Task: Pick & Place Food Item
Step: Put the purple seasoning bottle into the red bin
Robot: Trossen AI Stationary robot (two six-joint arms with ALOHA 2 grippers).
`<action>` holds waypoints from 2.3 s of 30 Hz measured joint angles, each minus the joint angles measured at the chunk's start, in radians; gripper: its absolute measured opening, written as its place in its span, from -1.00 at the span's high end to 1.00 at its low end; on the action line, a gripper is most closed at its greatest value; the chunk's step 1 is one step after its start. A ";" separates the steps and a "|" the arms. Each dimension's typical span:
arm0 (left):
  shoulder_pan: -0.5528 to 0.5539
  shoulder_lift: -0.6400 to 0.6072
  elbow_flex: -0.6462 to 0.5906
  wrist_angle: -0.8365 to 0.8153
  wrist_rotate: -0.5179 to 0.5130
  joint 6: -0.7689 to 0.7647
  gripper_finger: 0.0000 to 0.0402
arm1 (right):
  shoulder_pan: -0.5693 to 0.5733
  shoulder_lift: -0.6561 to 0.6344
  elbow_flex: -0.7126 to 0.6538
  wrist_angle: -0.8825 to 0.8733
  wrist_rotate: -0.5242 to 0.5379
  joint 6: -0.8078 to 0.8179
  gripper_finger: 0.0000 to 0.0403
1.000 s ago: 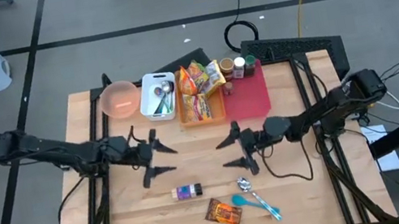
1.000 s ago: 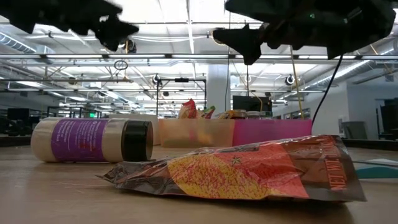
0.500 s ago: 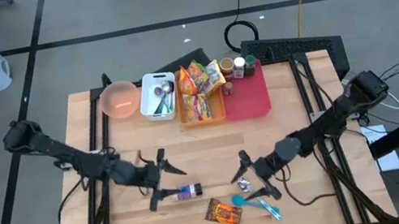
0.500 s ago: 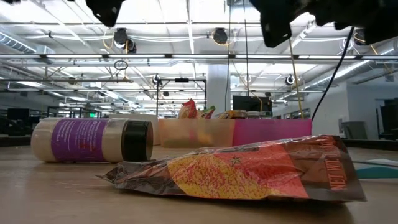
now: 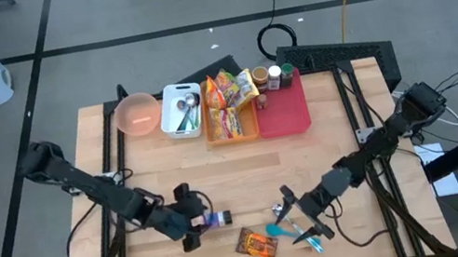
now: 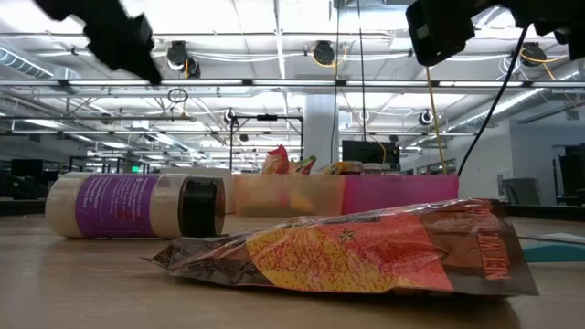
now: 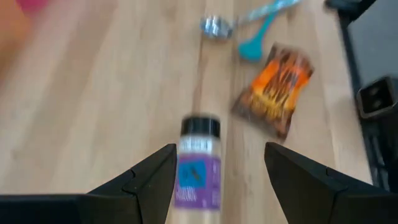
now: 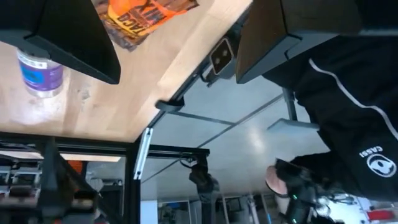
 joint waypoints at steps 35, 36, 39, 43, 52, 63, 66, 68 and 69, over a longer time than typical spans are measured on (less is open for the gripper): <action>0.100 0.280 0.002 -0.120 0.266 -0.053 -0.26 | 0.001 0.000 0.000 -0.032 0.005 0.006 -0.53; 0.100 0.280 0.002 -0.120 0.266 -0.053 -0.25 | 0.001 0.000 0.000 -0.032 0.007 0.006 -0.53; 0.100 0.280 0.002 -0.120 0.266 -0.054 -0.17 | 0.001 0.000 0.000 -0.032 0.007 0.006 -0.53; 0.101 0.280 0.002 -0.121 0.281 -0.056 0.02 | 0.001 0.000 0.000 -0.032 0.007 0.006 -0.53; 0.101 0.275 0.007 -0.121 0.283 -0.035 0.09 | 0.001 0.000 0.000 -0.031 0.005 0.006 -0.53; 0.133 0.274 0.112 0.045 0.220 0.146 0.10 | 0.003 -0.034 0.000 -0.001 0.095 -0.131 -0.53; 0.147 0.274 0.126 0.126 0.188 0.229 0.10 | 0.009 -0.058 0.000 -0.052 0.227 -0.204 -0.53; 0.156 0.274 0.130 0.154 0.143 0.270 0.10 | 0.013 -0.066 0.000 -0.061 0.314 -0.234 -0.53; 0.161 0.274 0.130 0.164 0.117 0.286 0.11 | 0.013 -0.067 0.000 -0.061 0.357 -0.241 -0.53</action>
